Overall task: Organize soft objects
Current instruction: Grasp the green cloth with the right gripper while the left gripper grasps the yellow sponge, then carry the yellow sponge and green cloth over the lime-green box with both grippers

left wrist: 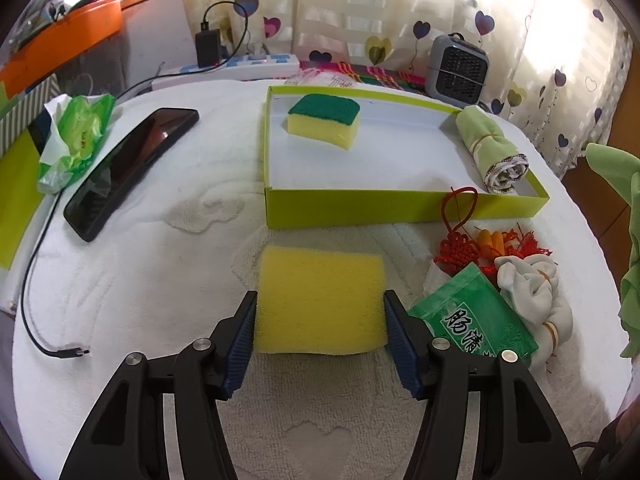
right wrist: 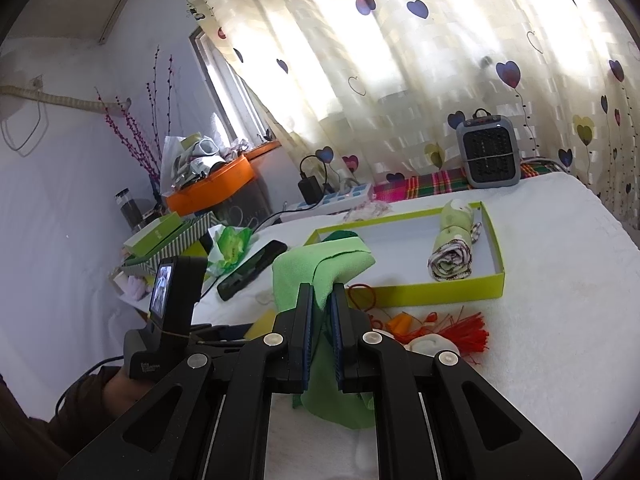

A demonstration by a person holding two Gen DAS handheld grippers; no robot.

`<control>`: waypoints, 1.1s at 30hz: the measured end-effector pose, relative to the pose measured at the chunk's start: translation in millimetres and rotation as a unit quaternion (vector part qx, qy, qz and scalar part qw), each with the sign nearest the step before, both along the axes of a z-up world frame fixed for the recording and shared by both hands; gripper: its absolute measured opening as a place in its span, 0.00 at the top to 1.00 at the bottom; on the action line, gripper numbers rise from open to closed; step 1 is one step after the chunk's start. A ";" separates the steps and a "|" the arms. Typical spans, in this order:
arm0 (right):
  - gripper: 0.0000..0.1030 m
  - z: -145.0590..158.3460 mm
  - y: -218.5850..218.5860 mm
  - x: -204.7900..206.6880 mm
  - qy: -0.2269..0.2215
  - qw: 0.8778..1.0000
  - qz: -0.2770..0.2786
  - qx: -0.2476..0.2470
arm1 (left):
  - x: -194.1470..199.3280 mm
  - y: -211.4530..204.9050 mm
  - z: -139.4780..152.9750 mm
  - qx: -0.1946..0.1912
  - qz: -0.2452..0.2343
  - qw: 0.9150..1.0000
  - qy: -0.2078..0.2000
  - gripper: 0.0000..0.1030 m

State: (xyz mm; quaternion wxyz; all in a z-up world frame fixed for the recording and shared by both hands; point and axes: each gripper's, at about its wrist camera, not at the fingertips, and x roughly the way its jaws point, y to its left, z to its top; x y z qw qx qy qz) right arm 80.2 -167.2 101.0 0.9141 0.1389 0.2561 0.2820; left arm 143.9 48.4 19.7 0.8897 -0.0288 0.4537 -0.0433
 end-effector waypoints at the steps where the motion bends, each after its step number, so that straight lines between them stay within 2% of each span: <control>1: 0.91 -0.2 -0.2 0.5 0.001 1.000 0.000 0.000 | -0.1 -0.6 0.5 0.002 0.000 1.000 -0.001 0.43; 10: 0.91 -1.9 -0.7 2.4 0.006 1.000 0.001 -0.001 | -2.8 2.8 6.5 0.001 0.009 1.000 -0.013 0.47; 23: 0.91 0.8 -4.4 5.3 0.005 1.000 -0.003 -0.004 | -8.4 0.4 31.8 -0.005 0.003 0.999 -0.036 0.47; 33: 0.91 21.4 -15.3 17.4 -0.013 0.999 -0.024 -0.018 | 7.3 0.4 53.7 -0.017 -0.004 0.998 -0.052 0.47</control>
